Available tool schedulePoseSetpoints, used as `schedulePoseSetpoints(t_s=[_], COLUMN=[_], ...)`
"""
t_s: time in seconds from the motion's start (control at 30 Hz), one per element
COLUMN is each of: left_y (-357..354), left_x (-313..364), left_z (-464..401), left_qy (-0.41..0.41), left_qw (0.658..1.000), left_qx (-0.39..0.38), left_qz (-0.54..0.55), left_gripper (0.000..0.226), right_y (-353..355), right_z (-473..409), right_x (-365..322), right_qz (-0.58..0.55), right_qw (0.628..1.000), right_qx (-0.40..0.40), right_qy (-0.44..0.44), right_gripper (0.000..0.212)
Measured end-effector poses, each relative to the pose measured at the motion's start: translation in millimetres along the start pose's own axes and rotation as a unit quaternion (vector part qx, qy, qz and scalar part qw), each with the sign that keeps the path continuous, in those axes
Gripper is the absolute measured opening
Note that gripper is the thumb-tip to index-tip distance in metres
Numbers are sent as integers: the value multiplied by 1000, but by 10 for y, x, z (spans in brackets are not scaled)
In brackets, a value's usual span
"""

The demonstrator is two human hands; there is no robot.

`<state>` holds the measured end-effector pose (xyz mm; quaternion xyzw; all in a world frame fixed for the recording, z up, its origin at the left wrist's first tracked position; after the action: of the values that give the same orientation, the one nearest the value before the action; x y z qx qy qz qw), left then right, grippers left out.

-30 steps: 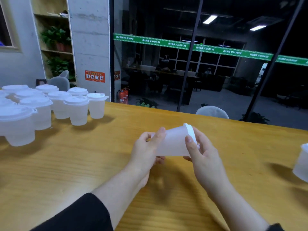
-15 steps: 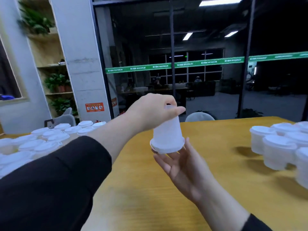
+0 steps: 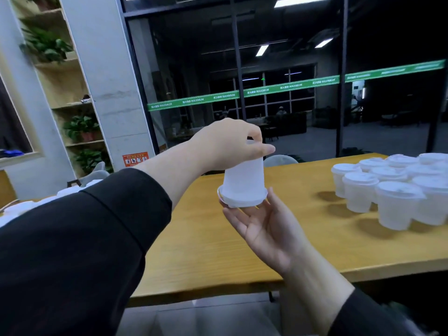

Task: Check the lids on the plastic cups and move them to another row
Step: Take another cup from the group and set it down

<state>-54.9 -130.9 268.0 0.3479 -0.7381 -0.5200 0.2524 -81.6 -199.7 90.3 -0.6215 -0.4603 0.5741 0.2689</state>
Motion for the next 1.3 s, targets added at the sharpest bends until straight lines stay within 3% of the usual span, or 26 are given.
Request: schedulePoseSetpoints(t_s=[0.1, 0.27, 0.4, 0.5, 0.63, 0.7, 0.9, 1.0, 1.2, 1.3], left_y=[-23, -298, -816, -1267, -1873, -2120, -2563, -2699, -2789, -2864], left_x=[4, -155, -104, 138, 565, 828, 1707, 2132, 2875, 3179], left_z=[-1, -2, -16, -91, -302, -401, -638, -746, -1019, -1120], left_qy=[8, 56, 62, 58, 57, 66, 88, 91, 85, 102], left_qw=[1000, 979, 937, 891, 868, 846, 741, 696, 654, 623], left_qx=[17, 92, 130, 108, 31, 2, -96, -148, -228, -251], left_qz=[20, 174, 319, 436, 493, 529, 659, 697, 716, 734], left_gripper=[40, 36, 32, 24, 15, 22, 42, 41, 40, 52], right_y=[36, 143, 325, 543, 916, 1068, 1306, 1461, 1799, 1931], right_z=[0, 34, 119, 286, 601, 768, 1315, 1535, 1835, 1914], right_x=[-5, -131, -493, -900, -1519, -1797, -2501, -2809, -3360, -3559], right_qz=[7, 29, 108, 161, 326, 417, 631, 647, 646, 647], right_qw=[1000, 999, 982, 963, 904, 860, 696, 665, 637, 628], right_qx=[2, 31, 128, 175, 223, 248, 316, 349, 406, 414], right_qy=[6, 21, 82, 128, 166, 161, 135, 129, 113, 124], right_gripper=[57, 67, 50, 47, 56, 61, 72, 77, 105, 102])
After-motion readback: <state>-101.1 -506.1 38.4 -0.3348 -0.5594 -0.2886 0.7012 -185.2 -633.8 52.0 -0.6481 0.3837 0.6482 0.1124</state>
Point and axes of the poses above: each hand's wrist, its own z-axis away from the middle knuckle, its own y-axis out of the back of the hand, x = y × z, the point moved 5 cm from there along -z, towards the middle knuckle, and after that the axes turned 4 degrees about -x, right-handed, at the moved point
